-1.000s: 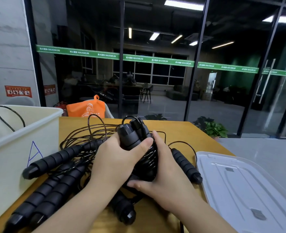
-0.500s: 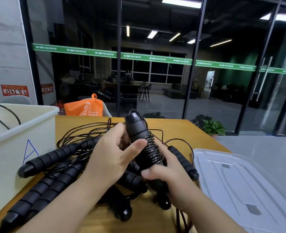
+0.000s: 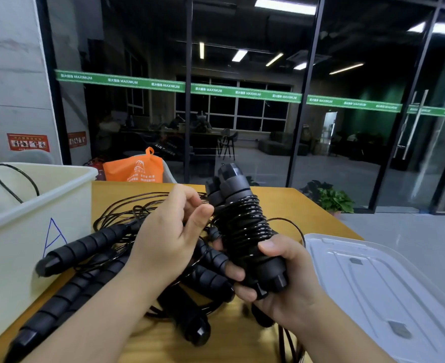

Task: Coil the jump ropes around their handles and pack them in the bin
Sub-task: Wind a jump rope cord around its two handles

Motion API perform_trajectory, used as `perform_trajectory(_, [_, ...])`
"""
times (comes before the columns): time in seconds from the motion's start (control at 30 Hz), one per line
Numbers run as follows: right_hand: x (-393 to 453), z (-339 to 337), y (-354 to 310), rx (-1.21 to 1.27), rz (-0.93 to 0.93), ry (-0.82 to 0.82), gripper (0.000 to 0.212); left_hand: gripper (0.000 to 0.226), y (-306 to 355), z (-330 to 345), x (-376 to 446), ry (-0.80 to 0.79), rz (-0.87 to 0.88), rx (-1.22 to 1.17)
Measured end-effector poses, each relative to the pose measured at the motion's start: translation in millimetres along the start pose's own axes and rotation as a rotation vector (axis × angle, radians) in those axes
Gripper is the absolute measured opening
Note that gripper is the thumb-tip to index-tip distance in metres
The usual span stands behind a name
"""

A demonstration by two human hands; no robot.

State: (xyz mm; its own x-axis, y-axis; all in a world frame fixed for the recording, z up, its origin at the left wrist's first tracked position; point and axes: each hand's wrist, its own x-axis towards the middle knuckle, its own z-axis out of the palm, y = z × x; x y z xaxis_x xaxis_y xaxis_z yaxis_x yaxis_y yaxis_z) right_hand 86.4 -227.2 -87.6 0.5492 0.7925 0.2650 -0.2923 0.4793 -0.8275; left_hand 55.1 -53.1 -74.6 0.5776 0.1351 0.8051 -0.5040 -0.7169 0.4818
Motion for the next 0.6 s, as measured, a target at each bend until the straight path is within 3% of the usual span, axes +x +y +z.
perform_trajectory(0.1, [0,0,1,0.024,-0.001,-0.022,0.060,0.046,0,-4,2,-0.016,0.024,0.076])
perform_trajectory(0.2, [0,-2,2,0.057,0.019,-0.052,0.058,0.063,-2,-2,2,-0.087,-0.018,0.071])
perform_trajectory(0.33, [0,-2,3,0.096,0.052,-0.026,0.057,0.085,-1,3,1,-0.188,-0.103,-0.122])
perform_trajectory(0.47, [-2,-5,0,0.042,0.044,0.088,0.065,0.070,4,4,2,-0.208,-0.214,-0.284])
perform_trajectory(0.6, [2,-10,-2,-0.088,-0.030,0.172,0.063,0.049,13,2,0,-0.072,-0.279,-0.200])
